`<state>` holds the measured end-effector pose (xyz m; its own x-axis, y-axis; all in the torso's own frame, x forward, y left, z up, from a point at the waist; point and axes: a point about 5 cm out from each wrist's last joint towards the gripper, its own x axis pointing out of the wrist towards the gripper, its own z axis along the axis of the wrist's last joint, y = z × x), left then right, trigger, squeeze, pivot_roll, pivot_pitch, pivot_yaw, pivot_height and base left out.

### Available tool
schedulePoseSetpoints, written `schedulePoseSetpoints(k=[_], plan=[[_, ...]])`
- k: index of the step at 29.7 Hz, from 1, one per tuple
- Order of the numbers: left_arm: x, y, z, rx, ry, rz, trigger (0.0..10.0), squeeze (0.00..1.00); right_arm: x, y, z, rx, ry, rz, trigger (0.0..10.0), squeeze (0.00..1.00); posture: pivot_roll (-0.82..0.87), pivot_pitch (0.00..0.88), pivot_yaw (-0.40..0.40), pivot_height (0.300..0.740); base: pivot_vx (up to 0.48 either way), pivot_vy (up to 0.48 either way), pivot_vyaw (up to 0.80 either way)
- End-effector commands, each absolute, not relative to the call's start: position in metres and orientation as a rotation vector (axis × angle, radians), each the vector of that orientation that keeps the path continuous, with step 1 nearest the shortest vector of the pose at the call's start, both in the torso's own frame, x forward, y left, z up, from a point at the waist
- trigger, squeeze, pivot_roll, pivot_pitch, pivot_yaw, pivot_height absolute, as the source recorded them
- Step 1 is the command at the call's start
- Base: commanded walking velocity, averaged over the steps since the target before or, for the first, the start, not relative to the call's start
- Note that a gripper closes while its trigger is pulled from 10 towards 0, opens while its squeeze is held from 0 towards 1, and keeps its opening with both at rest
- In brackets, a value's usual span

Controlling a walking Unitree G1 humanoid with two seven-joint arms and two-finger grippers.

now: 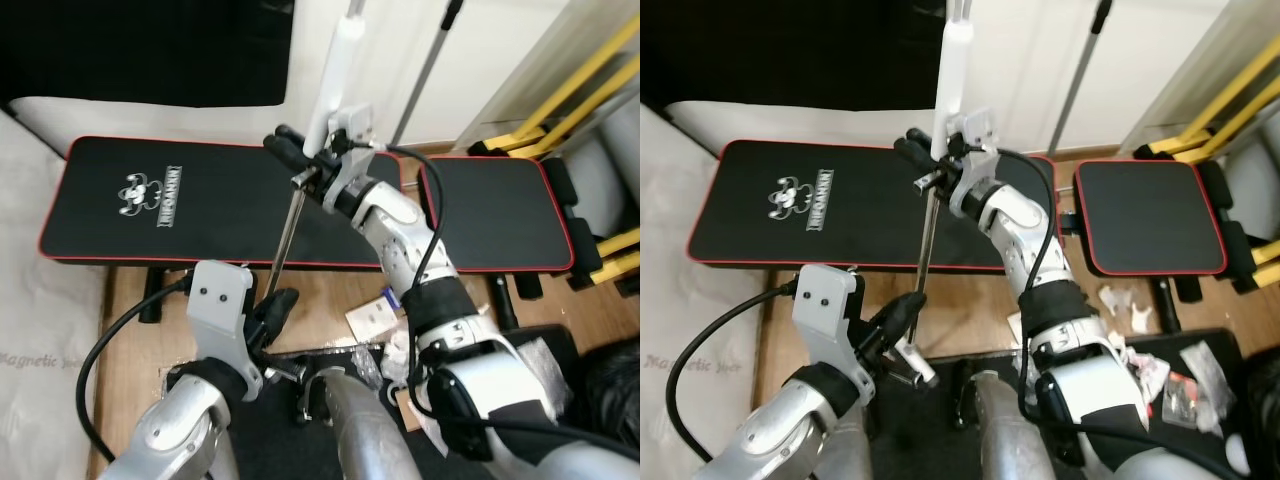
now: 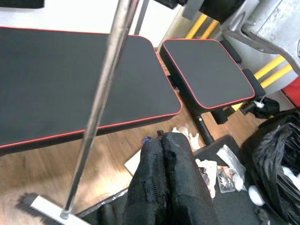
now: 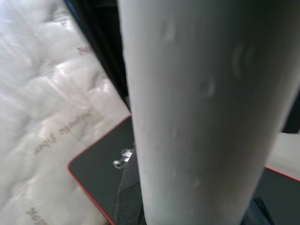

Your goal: Sweep floor

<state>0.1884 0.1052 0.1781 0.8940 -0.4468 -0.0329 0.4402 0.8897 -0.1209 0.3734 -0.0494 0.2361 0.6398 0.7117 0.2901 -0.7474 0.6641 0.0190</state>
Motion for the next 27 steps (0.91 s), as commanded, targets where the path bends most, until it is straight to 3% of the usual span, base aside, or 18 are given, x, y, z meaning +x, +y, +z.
schedulePoseSetpoints(k=[1,6,12,27], plan=[[0.1849,0.103,0.1737,-0.129,0.094,-0.467,10.0,0.0,0.3716,-0.0468,0.2404,0.142,-0.301,0.856,10.0,0.0,0.01,0.42,-0.231,0.74,0.0,0.0,0.0],[0.1848,0.102,0.1739,-0.13,0.098,-0.471,10.0,0.0,0.372,-0.0444,0.2384,0.109,-0.295,0.86,10.0,0.0,0.0,0.421,-0.237,0.74,0.0,0.0,0.0],[0.1845,0.1015,0.1734,-0.128,0.108,-0.468,10.0,0.0,0.3728,-0.0434,0.2382,0.095,-0.293,0.861,10.0,0.0,0.0,0.422,-0.24,0.74,0.48,0.0,0.0],[0.1843,0.101,0.1752,-0.126,0.101,-0.467,10.0,0.0,0.3766,-0.046,0.2368,0.127,-0.299,0.841,10.0,0.0,0.01,0.424,-0.241,0.74,0.0,0.0,0.0]])
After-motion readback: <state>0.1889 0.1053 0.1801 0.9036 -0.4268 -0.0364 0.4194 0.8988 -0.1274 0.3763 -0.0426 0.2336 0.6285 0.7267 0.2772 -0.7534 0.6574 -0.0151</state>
